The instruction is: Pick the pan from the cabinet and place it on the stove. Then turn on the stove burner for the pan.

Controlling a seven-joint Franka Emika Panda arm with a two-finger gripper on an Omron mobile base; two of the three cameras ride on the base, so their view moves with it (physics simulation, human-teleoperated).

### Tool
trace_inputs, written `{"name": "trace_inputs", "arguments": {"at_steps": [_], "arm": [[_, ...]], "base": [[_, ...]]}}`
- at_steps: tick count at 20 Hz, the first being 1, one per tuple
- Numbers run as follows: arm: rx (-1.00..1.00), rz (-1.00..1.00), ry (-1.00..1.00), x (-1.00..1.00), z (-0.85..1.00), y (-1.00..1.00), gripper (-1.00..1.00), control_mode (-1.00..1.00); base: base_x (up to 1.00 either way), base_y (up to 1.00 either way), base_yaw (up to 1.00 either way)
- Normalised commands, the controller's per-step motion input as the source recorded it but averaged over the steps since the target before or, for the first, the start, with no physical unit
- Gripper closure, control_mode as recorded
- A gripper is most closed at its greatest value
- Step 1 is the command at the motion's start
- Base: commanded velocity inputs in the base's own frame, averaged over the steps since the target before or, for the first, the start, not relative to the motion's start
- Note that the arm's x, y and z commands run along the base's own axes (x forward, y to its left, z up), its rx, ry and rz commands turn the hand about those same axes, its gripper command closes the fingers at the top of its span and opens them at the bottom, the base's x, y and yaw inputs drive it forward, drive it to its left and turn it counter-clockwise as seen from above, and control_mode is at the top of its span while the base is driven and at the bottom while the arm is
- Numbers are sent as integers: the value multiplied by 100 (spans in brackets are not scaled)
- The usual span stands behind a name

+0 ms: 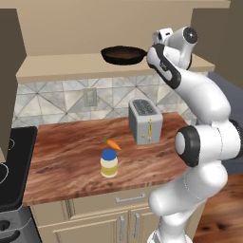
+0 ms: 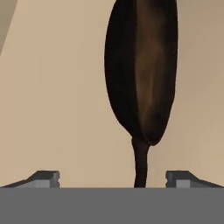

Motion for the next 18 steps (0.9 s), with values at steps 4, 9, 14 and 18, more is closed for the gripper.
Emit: {"name": "trace_inputs", "arguments": {"at_steps": [4,9,14,18], "arm": [[0,0,-3,48,0,-9,-100,-100],[0,0,-5,45,0,-8,-100,-100],[0,0,-5,40,0,-5,-100,-100],[0,0,-6,33,0,-7,-100,-100]], "base": [[0,0,0],[0,0,0],[0,0,0],[0,0,0]]}}
